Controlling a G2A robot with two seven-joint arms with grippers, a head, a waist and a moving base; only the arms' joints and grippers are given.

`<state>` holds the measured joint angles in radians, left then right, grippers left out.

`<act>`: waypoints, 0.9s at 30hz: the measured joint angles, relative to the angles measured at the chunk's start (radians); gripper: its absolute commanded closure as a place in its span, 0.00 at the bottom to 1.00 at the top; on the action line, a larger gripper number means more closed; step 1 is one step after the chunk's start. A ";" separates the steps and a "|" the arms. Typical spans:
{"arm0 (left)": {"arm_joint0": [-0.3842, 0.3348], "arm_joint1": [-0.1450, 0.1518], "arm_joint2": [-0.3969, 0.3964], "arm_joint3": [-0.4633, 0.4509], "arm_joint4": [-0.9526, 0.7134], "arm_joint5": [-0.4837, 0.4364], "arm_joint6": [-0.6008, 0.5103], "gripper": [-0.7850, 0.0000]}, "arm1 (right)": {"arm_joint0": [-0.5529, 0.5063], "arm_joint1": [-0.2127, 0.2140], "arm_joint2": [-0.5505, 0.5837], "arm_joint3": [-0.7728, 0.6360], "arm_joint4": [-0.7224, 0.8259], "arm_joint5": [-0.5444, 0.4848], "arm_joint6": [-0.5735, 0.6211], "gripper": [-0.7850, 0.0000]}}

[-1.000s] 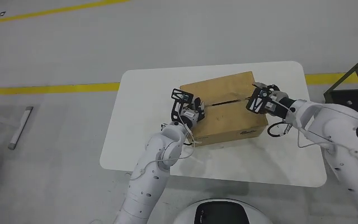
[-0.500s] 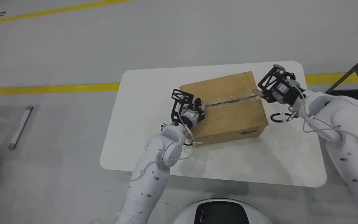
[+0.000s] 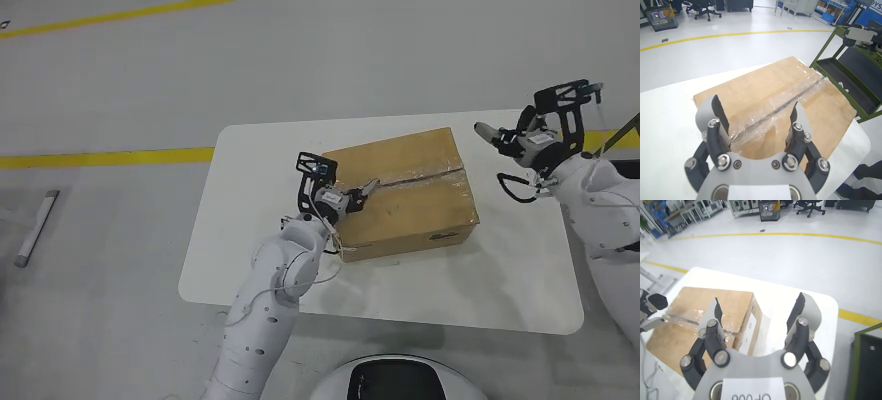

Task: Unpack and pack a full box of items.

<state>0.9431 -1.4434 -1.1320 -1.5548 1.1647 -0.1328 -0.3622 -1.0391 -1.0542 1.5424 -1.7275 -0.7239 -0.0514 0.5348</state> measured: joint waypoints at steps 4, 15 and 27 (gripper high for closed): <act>0.026 0.009 -0.054 -0.046 0.017 0.026 0.021 0.00 | -0.028 -0.011 0.000 -0.007 0.133 0.044 -0.066 1.00; 0.133 0.042 -0.208 -0.105 0.194 0.091 0.048 0.00 | -0.094 -0.039 -0.135 -0.088 0.181 0.051 -0.231 1.00; 0.233 0.060 -0.290 -0.176 0.231 0.102 0.010 0.00 | -0.076 -0.064 -0.333 -0.171 0.105 -0.001 -0.181 1.00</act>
<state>1.1759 -1.3833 -1.4215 -1.7306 1.3957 -0.0313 -0.3520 -1.1155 -1.1180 1.2091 -1.8980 -0.6188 -0.0526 0.3540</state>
